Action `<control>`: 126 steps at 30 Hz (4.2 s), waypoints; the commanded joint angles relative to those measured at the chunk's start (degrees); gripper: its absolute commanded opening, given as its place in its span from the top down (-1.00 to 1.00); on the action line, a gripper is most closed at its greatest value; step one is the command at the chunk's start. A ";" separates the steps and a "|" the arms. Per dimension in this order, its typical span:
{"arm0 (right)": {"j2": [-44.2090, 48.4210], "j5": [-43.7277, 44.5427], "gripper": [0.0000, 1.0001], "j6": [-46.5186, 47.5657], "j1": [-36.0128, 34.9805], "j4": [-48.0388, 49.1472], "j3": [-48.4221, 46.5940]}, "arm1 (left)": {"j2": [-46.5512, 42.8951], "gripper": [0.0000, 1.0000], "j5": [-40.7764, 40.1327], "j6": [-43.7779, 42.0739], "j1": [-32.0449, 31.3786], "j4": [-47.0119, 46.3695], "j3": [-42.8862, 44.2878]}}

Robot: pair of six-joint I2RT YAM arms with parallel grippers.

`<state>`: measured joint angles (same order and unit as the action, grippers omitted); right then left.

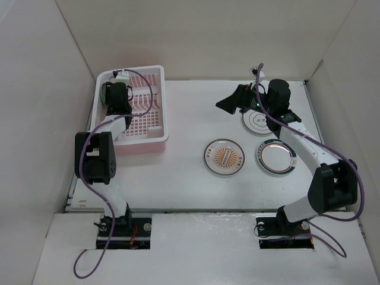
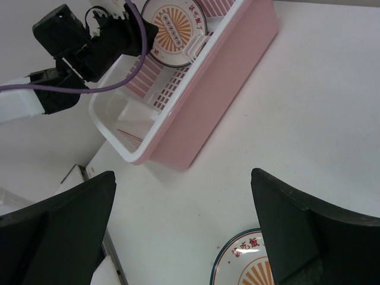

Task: Load the plates into the dish rack

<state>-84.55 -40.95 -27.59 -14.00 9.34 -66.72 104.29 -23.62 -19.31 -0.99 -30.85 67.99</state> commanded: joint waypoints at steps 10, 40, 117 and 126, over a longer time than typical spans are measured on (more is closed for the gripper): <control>1.76 -0.89 -1.00 1.14 -0.59 1.47 -2.63 | -2.78 0.17 0.85 1.82 0.20 3.77 4.08; 2.28 -1.41 -1.00 1.14 -1.12 1.47 -2.63 | -2.95 0.15 0.94 4.81 0.20 7.91 4.79; -25.91 13.35 -0.78 -2.81 32.46 0.41 3.26 | -30.55 -1.00 29.51 40.58 -40.05 15.65 1.27; -31.19 11.15 -0.24 -5.80 32.46 -1.16 0.89 | -31.08 -1.00 27.23 40.05 -40.05 16.17 1.27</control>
<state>-113.03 -29.12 -32.05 18.22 9.41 -64.29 75.96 5.15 21.71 -40.77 -12.88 67.85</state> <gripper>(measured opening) 0.673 0.997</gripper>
